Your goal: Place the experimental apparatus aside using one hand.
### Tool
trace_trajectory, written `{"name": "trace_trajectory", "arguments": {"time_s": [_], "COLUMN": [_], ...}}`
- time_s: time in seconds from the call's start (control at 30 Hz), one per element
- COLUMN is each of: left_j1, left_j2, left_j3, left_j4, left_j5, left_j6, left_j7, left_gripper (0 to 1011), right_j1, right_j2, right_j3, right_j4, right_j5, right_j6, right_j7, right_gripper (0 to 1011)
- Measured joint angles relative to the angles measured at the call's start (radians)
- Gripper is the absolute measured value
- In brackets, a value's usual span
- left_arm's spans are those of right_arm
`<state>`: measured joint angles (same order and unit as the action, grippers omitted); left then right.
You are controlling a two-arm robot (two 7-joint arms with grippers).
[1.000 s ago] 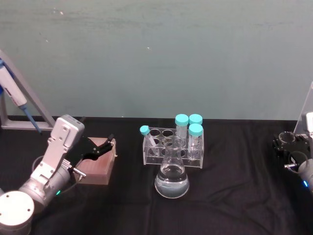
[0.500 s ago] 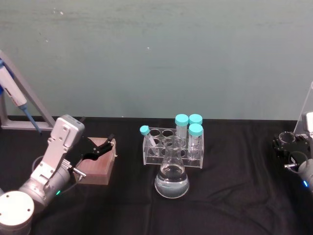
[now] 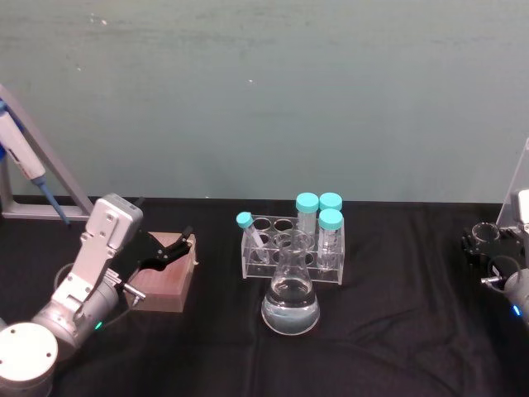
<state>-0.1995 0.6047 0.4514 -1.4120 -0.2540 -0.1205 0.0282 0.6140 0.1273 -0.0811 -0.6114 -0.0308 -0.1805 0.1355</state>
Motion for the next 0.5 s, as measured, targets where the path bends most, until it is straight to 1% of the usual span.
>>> {"name": "trace_trajectory", "arguments": {"time_s": [0.27, 0.37, 0.4, 0.5], "left_j1": [0.000, 0.000, 0.000, 0.000], "left_j2": [0.000, 0.000, 0.000, 0.000], "left_j3": [0.000, 0.000, 0.000, 0.000], "left_j4": [0.000, 0.000, 0.000, 0.000], "left_j5": [0.000, 0.000, 0.000, 0.000], "left_j6": [0.000, 0.000, 0.000, 0.000], "left_j7": [0.000, 0.000, 0.000, 0.000], "left_gripper": [1000, 1000, 1000, 1000], "right_j1": [-0.001, -0.001, -0.001, -0.001], "right_j2": [0.000, 0.000, 0.000, 0.000], "right_j3": [0.000, 0.000, 0.000, 0.000], "right_j4": [-0.001, -0.001, -0.001, -0.001], "right_j5": [0.000, 0.000, 0.000, 0.000], "right_j6": [0.001, 0.001, 0.001, 0.001], "right_j7": [-0.001, -0.001, -0.001, -0.001], "right_gripper": [472, 549, 609, 669]}}
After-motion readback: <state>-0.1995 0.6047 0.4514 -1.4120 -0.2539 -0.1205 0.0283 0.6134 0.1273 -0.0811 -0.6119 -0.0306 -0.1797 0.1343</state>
